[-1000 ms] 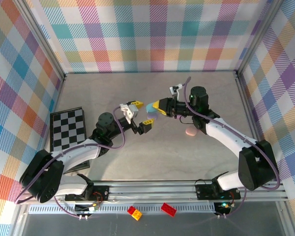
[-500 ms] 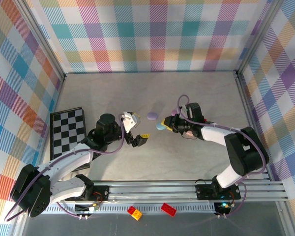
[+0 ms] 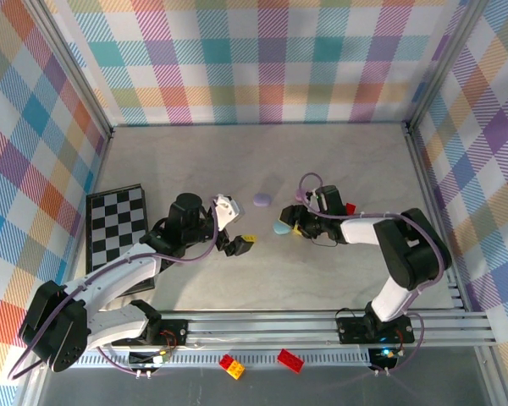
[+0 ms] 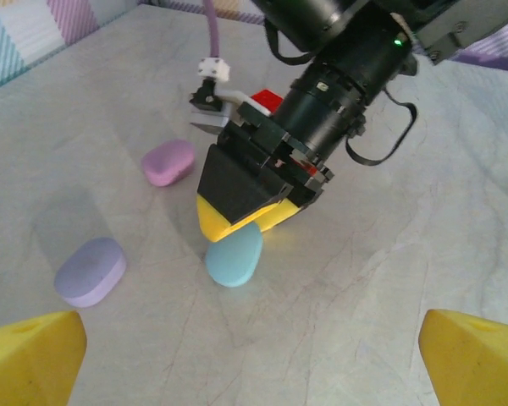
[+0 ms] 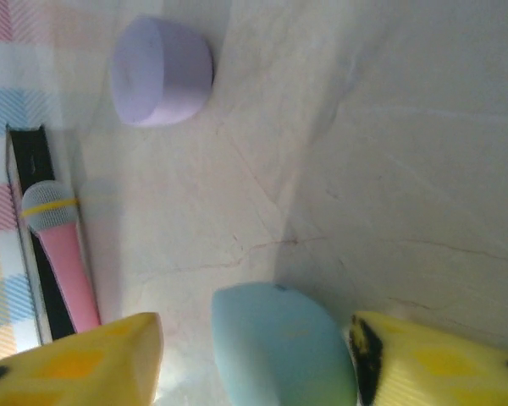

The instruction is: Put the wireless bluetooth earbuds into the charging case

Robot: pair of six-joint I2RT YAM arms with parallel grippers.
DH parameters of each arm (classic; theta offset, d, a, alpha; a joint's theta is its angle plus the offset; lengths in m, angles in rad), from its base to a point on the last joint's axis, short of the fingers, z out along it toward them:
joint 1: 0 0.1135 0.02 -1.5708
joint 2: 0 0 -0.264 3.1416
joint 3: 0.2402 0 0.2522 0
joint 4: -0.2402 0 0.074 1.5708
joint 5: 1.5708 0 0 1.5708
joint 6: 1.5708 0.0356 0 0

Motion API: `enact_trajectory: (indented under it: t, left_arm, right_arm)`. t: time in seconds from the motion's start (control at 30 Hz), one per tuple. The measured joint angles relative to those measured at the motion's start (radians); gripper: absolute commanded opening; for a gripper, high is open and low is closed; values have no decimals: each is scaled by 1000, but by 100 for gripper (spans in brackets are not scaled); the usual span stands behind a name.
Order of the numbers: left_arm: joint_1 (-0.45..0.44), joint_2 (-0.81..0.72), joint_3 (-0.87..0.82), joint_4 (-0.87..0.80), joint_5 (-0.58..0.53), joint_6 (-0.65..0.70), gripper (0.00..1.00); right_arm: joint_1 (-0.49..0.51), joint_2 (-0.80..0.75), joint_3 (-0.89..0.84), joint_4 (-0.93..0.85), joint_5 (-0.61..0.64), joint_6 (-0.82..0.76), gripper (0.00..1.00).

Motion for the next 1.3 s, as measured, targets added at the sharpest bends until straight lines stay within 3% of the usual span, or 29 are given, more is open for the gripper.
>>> enact_trajectory:
  t: [0.13,0.37,0.5,0.63,0.93,1.13,1.3]
  left_arm:
    - [77,-2,-31,67,-67,-61,100]
    - [170,-111,-168,159,-358,-172,100]
    - [212,-171,-253,206,-542,-208,100]
    - [243,-177,-355,285,-682,-225,100]
    - [307,58,-420,542,-784,-240,100]
    - [350,284,-351,683,-782,-240,100]
    - [389,386,-267,703,-764,-256,100]
  right_arm:
    - [-1,-135,11,-142,121,-100,91]
    - [-13,-400,58,-318,389,-338,99]
    - [-47,-512,40,-302,561,-515,99]
    - [-120,-555,-85,-164,667,-691,99]
    - [-336,-383,-329,183,617,-782,99]
    - [-383,-172,-297,433,518,-782,99]
    - [-389,-113,-277,470,463,-783,99]
